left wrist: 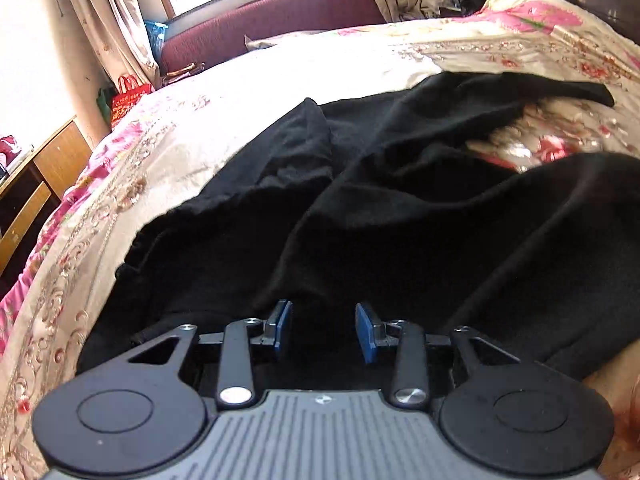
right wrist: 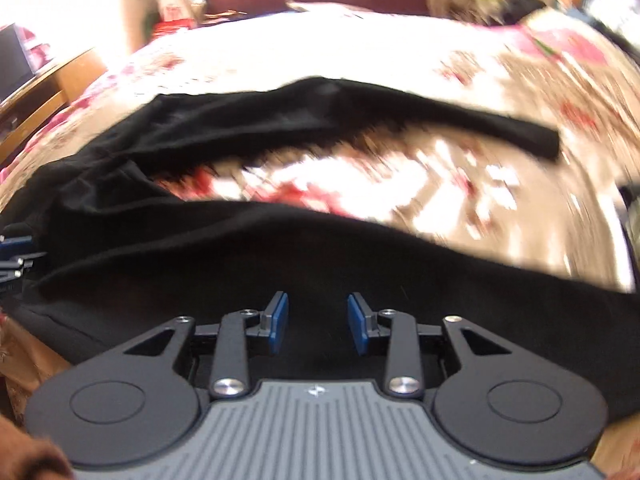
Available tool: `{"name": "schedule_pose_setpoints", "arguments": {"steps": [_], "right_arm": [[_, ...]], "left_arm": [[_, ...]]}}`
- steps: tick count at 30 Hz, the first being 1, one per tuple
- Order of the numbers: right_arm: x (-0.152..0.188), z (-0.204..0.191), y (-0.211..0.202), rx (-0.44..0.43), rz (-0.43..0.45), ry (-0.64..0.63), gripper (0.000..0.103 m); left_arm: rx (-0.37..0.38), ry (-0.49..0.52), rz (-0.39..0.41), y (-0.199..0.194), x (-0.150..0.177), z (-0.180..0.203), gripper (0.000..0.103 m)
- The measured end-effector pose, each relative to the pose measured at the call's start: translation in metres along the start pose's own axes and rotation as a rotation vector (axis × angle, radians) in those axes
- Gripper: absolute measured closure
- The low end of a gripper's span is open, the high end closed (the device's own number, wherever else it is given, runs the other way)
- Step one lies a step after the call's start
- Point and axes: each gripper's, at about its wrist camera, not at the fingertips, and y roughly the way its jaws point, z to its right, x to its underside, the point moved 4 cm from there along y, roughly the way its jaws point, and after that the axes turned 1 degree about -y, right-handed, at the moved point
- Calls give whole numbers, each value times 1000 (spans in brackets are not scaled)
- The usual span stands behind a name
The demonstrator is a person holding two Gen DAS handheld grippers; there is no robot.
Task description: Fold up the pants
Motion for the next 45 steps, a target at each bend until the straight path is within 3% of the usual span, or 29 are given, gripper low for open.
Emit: {"name": "schedule_pose_setpoints", "arguments": {"steps": [5, 7, 9, 14, 18, 22, 30, 33, 35, 38, 39, 40, 41, 43, 45], "right_arm": [[-57, -44, 45, -54, 37, -162, 67], [-75, -62, 62, -74, 45, -204, 67], [-90, -78, 77, -114, 50, -238, 67], [-114, -115, 109, -182, 63, -347, 65], [-124, -132, 127, -217, 55, -349, 65], [-134, -145, 142, -246, 52, -349, 65], [-166, -197, 197, -268, 14, -417, 65], [-177, -201, 203, -377, -27, -301, 65], [-186, -203, 198, -457, -28, -247, 65], [-193, -208, 195, -524, -27, -237, 65], [-193, -209, 194, -527, -24, -242, 65], [-193, -209, 194, -532, -21, -249, 65], [-193, -210, 195, -539, -22, -251, 65], [-194, -207, 196, -561, -36, -228, 65], [-196, -206, 198, -587, -54, -187, 65]], "left_arm": [[-43, -5, 79, 12, -34, -30, 48], [-70, 44, 75, 28, -42, -33, 48], [-49, 68, 72, 40, -47, -30, 48], [12, 172, 108, 53, -64, -14, 44], [18, 263, 91, 79, -73, 7, 41], [19, 356, 120, 72, -69, 19, 40], [11, 243, 114, 85, -79, 6, 33], [-7, 255, 112, 90, -76, 9, 32], [-51, 250, 120, 92, -78, 7, 22], [-142, 233, 114, 100, -82, -7, 21], [-158, 223, 98, 104, -84, -12, 22], [-154, 204, 80, 108, -86, -17, 28], [-125, 168, 56, 110, -88, -22, 44], [-74, 102, 25, 110, -92, -27, 54], [-85, 100, 34, 104, -93, -28, 61]]}}
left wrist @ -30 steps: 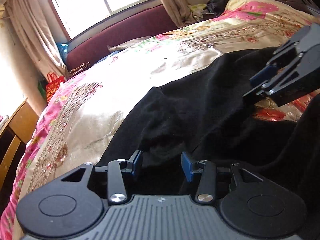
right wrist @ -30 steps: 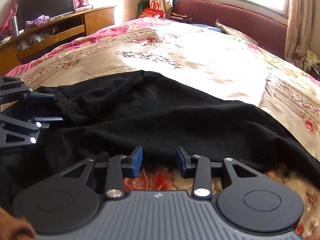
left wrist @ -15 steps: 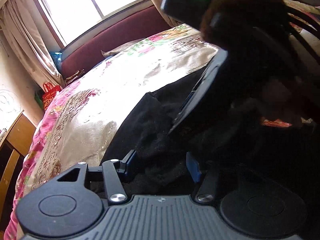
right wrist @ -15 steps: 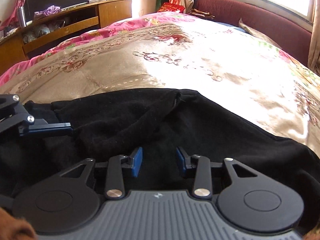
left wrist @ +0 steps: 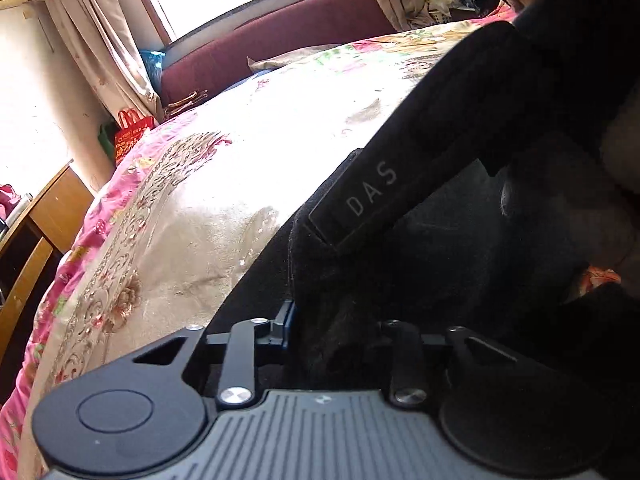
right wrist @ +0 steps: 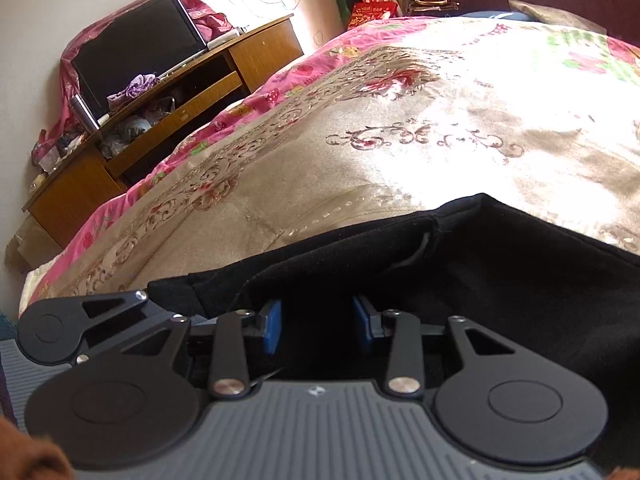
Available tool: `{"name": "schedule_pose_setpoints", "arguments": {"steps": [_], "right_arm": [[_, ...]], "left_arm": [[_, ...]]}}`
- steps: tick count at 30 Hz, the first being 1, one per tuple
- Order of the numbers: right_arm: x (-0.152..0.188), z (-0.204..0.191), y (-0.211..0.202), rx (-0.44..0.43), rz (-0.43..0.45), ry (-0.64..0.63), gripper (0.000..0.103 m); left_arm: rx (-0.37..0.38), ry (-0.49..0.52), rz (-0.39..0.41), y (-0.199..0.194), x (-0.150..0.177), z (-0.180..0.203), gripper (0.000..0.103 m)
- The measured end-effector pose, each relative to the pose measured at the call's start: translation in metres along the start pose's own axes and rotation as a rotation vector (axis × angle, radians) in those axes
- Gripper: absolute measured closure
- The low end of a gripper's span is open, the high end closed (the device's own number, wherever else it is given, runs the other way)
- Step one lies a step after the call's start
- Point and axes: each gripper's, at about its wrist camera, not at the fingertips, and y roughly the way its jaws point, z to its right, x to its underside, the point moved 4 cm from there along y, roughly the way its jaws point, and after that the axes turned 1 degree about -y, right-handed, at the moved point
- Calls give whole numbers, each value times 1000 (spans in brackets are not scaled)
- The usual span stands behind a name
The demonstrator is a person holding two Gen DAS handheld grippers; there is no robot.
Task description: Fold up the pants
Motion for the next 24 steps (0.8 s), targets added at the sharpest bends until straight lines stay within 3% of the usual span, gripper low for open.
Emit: {"name": "schedule_pose_setpoints", "arguments": {"steps": [4, 6, 8, 11, 13, 15, 17, 23, 24], "right_arm": [[-3, -4, -5, -62, 8, 25, 64], [-3, -9, -16, -34, 18, -58, 65], [0, -13, -31, 42, 43, -221, 63], [4, -6, -48, 242, 68, -504, 47], [4, 3, -52, 344, 67, -629, 46], [1, 13, -53, 405, 45, -715, 44], [-1, 20, -48, 412, -1, -771, 36], [19, 29, -22, 363, -189, -883, 39], [24, 32, -17, 386, -210, -903, 40]], "left_arm": [[-36, 33, 4, -4, 0, -4, 70], [-33, 8, 14, -10, 0, -12, 71], [-26, -18, 26, -18, -1, -20, 72], [-5, -50, 51, -36, 0, -32, 74], [18, -57, 67, -49, 1, -40, 74], [20, -51, 79, -64, 6, -43, 74], [34, -42, 87, -79, 11, -42, 74], [56, -7, 73, -91, 30, -34, 74], [58, -7, 73, -92, 32, -34, 74]]}}
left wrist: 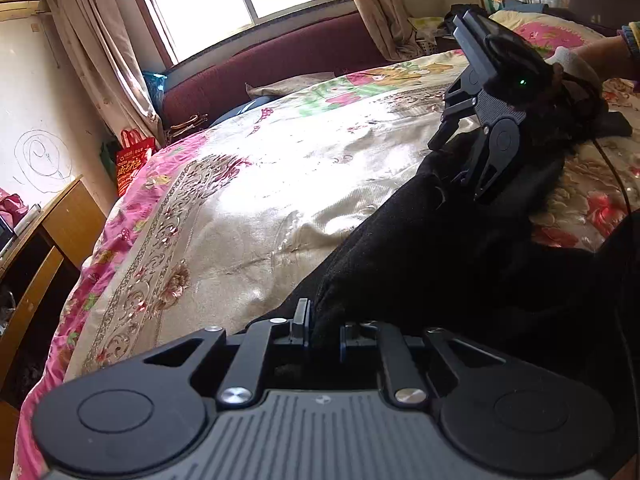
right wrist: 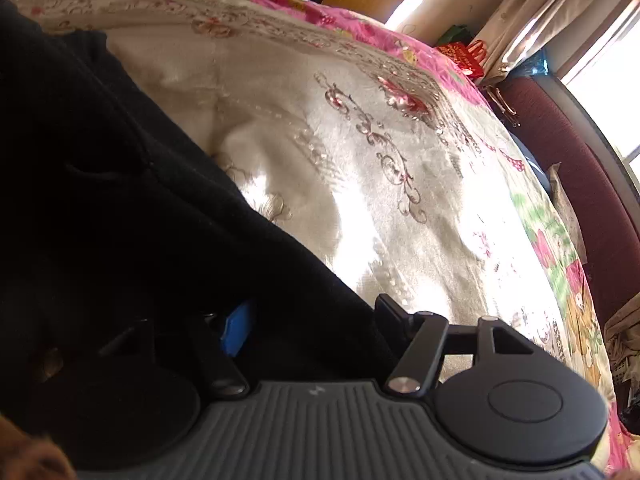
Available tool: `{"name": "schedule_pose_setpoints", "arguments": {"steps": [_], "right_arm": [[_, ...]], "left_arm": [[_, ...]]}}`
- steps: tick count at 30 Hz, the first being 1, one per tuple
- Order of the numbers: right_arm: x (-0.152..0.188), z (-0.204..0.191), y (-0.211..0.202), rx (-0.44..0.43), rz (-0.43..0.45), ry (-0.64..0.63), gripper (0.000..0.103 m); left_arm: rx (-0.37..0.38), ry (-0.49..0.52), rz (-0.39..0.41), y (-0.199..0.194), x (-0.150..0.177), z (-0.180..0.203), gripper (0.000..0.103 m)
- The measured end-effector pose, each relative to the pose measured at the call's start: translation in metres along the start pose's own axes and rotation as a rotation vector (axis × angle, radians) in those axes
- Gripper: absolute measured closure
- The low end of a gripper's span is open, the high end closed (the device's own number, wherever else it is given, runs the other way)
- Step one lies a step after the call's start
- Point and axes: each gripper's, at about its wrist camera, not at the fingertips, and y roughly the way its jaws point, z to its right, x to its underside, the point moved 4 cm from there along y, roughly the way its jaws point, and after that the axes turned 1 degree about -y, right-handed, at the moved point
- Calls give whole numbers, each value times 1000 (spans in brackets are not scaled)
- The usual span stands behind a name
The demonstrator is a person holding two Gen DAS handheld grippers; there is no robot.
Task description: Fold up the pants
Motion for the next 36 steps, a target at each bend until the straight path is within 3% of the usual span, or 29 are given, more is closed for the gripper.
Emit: {"name": "schedule_pose_setpoints", "arguments": {"steps": [1, 3, 5, 6, 13, 18, 21, 24, 28, 31, 33, 36], "right_arm": [[3, -1, 7, 21, -25, -12, 40], [7, 0, 16, 52, -51, -11, 49], [7, 7, 20, 60, -73, 49, 88], [8, 13, 17, 45, -83, 94, 93], [6, 27, -42, 76, -27, 234, 99], [-15, 28, -123, 143, 35, 276, 99], [-19, -1, -189, 154, 99, 313, 99], [-10, -70, -227, 102, 95, 295, 99], [21, -175, -198, -118, -35, 353, 99], [38, -233, -167, -181, -113, 397, 98], [38, -244, -164, -150, -113, 399, 97], [34, -231, -165, -169, -121, 449, 97]], "left_arm": [[-2, -1, 2, 0, 1, 0, 74], [-1, -12, 2, -2, 2, -3, 74], [-2, -17, 5, -5, 2, -2, 74], [-8, -12, 6, -7, 3, -2, 74], [-67, -49, 18, -2, -5, -22, 74], [-133, -42, 103, -31, -23, -42, 74], [-151, -41, 149, -59, -17, -48, 74], [-166, -15, 155, -77, 11, -42, 74], [-209, 20, 49, -64, 73, -28, 73], [-229, 35, -30, -50, 116, -13, 73], [-276, 59, -27, -50, 130, -5, 72], [-303, 33, -3, -49, 131, -7, 71]]}}
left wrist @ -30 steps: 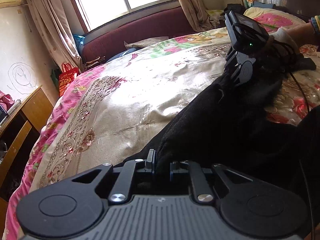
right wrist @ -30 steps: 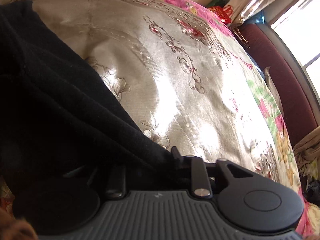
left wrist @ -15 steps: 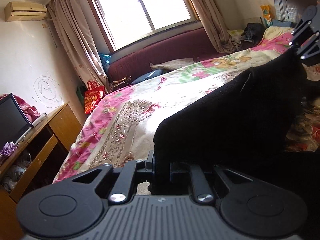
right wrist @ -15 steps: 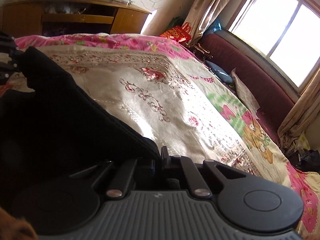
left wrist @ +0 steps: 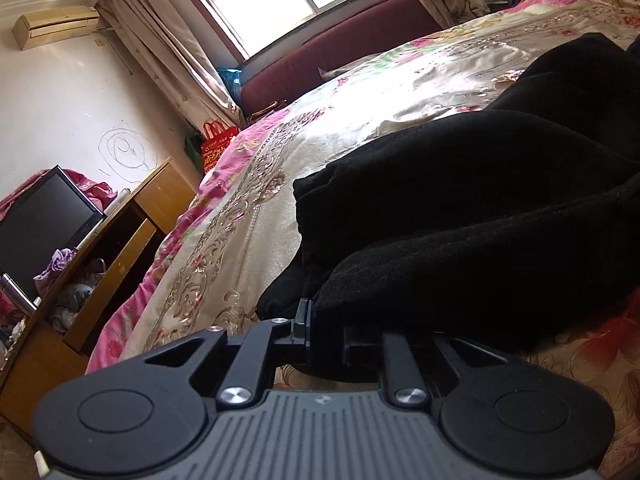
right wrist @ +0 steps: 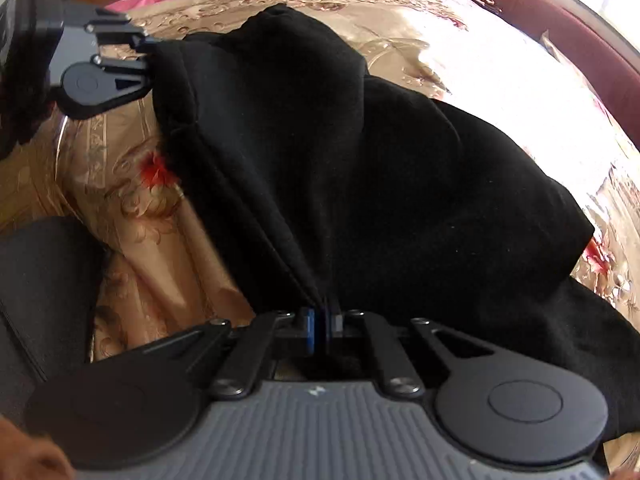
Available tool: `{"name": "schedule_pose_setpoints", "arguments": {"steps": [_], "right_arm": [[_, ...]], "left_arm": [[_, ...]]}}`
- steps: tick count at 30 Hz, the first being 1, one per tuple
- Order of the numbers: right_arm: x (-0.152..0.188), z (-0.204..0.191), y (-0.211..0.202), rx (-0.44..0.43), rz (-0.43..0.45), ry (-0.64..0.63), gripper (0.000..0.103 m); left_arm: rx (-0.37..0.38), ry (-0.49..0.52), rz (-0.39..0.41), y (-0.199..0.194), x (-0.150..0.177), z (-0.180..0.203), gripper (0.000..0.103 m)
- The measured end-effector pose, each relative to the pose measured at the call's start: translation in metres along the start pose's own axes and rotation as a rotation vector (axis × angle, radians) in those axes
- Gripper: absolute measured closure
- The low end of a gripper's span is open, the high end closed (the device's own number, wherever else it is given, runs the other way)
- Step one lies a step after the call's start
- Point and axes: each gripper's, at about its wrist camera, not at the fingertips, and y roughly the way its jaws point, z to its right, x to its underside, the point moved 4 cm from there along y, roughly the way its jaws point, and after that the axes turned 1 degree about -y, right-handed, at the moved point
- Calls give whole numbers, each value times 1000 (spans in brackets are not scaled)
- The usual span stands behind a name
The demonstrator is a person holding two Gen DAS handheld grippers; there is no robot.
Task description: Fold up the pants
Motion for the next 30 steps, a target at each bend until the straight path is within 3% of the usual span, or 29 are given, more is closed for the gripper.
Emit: {"name": "schedule_pose_setpoints", "arguments": {"steps": [6, 11, 13, 17, 20, 22, 27, 29, 30], "right_arm": [[-26, 1, -17, -5, 23, 20, 98], [-54, -14, -47, -13, 135, 37, 98], [-57, -27, -42, -2, 151, 6, 97], [-37, -49, 19, -9, -10, -14, 90], [-35, -61, 20, 37, 36, -59, 86], [-37, -59, 10, 14, 80, -33, 79], [-29, -47, -4, 7, 167, 42, 75], [-20, -45, -5, 13, 157, 76, 69], [-17, -40, -2, 11, 136, 98, 70]], "left_arm": [[-42, -23, 97, 2, -29, -23, 71], [-114, -50, 151, -1, -37, -51, 71], [-142, -22, 123, 5, -24, -47, 71], [-141, 83, -2, 26, 15, -20, 67], [-169, 126, -31, 22, 28, -19, 65], [-177, 84, -57, 16, 28, -29, 64], [-187, -21, -69, -7, 27, -45, 64], [-145, -1, -91, -8, 27, -36, 64], [-78, 33, -150, -4, 31, -24, 63]]}}
